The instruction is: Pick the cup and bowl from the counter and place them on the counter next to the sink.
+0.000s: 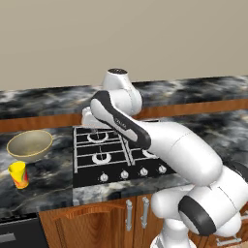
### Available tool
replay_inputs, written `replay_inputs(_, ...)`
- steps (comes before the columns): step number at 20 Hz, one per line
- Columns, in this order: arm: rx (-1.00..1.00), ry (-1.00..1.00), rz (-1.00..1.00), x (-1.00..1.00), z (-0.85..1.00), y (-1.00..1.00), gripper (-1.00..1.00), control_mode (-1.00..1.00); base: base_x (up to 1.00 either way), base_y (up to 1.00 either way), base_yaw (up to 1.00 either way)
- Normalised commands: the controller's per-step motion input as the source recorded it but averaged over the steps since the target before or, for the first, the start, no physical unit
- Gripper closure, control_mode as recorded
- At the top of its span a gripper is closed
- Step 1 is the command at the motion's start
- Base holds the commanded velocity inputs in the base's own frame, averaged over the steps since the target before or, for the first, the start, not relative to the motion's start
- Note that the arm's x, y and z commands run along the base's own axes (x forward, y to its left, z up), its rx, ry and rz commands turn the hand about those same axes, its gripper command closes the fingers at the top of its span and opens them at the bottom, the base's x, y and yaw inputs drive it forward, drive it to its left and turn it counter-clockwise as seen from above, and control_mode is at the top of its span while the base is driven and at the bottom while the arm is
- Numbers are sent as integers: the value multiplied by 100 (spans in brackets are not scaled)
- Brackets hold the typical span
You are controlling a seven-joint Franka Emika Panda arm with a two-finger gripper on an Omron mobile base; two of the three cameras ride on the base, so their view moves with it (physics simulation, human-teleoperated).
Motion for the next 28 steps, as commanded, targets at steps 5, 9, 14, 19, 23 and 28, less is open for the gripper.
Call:
replay_inputs(5, -1, 1, 0, 0, 0, 78, -100, -100, 0, 0, 0)
replay_inputs(9, -1, 0, 0, 0, 0, 59, -100, -100, 0, 0, 0)
replay_inputs(14, -3, 0, 0, 0, 2, 60, -100, -100, 0, 0, 0)
replay_inputs(19, -3, 0, 0, 0, 0, 66, -100, -100, 0, 0, 0)
replay_inputs(23, -1, -4, 0, -7, 0, 54, -100, -100, 0, 0, 0)
replay_inputs(28, 0, -1, 3, -6, 0, 23, -100, -100, 0, 0, 0)
